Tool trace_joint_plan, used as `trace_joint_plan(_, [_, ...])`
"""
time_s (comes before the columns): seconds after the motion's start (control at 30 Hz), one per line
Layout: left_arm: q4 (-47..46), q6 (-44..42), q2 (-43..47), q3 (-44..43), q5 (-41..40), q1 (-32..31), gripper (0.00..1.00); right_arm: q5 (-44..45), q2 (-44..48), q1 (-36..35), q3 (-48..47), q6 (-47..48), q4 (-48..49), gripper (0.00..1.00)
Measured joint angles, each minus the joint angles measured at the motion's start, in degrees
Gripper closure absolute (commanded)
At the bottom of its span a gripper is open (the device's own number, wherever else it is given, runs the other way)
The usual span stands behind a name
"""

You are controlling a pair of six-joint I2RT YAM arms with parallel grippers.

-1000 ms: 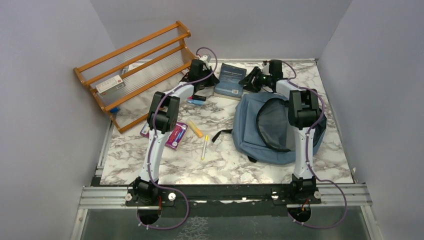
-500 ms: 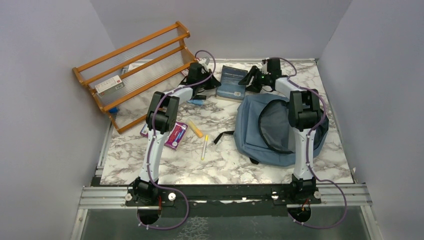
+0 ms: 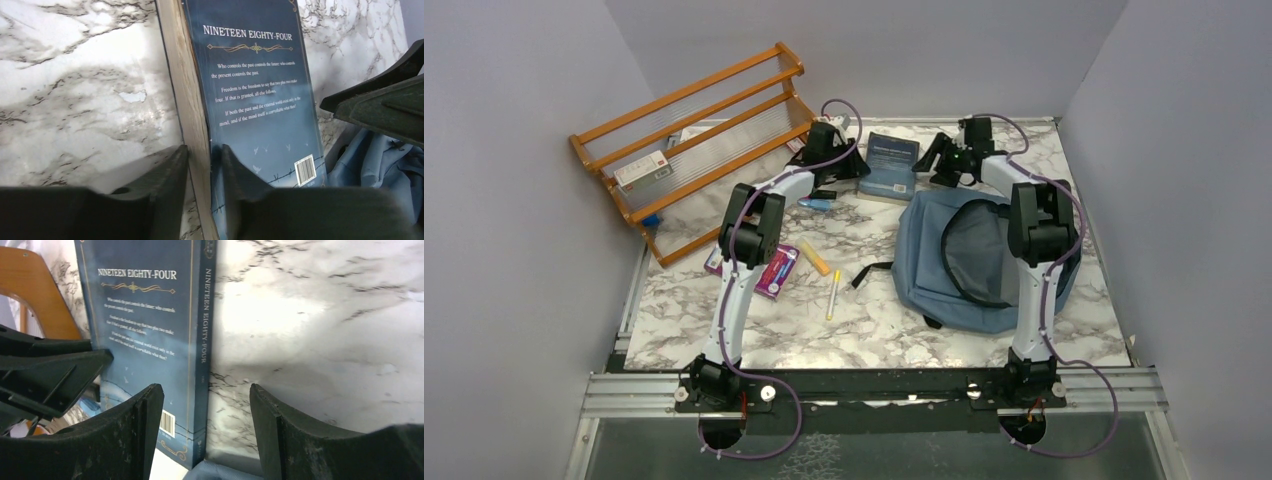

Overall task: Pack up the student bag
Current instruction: Pick up the book from the center of the board.

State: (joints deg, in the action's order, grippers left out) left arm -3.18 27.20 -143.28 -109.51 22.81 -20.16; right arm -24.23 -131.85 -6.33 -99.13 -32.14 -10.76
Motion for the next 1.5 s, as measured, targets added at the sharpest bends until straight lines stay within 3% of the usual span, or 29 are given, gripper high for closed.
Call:
trace_joint_plan(0.17, [0.96, -1.05, 0.61, 0.04, -0.09, -1.11, 0.43, 0.98, 1.4, 1.22, 2.19, 0.9, 0.09, 0.31])
trace_joint_plan(0.5, [3.32, -3.04, 2.58, 1.46, -3.82, -3.06, 0.43, 1.07, 2.82, 1.97, 4.33, 2.08, 0.48, 0.31])
trace_joint_plan(0.93, [5.35, -1.33, 4.52, 4.52, -5.4, -4.2, 0.88, 0.72, 3.17, 2.34, 4.98, 2.8, 0.48, 0.31])
trace_joint_plan(1.1, [2.05, 1.31, 5.01, 6.91, -3.58, -3.23, 0.99, -0.68, 3.17, 2.67, 5.03, 3.3, 0.42, 0.29])
trace_joint_plan(1.5, [-1.29, 3.26, 5.29, 8.92, -2.34, -2.75, 1.0, -14.99, -1.99, 4.04, -0.48, 3.69, -1.4, 0.32])
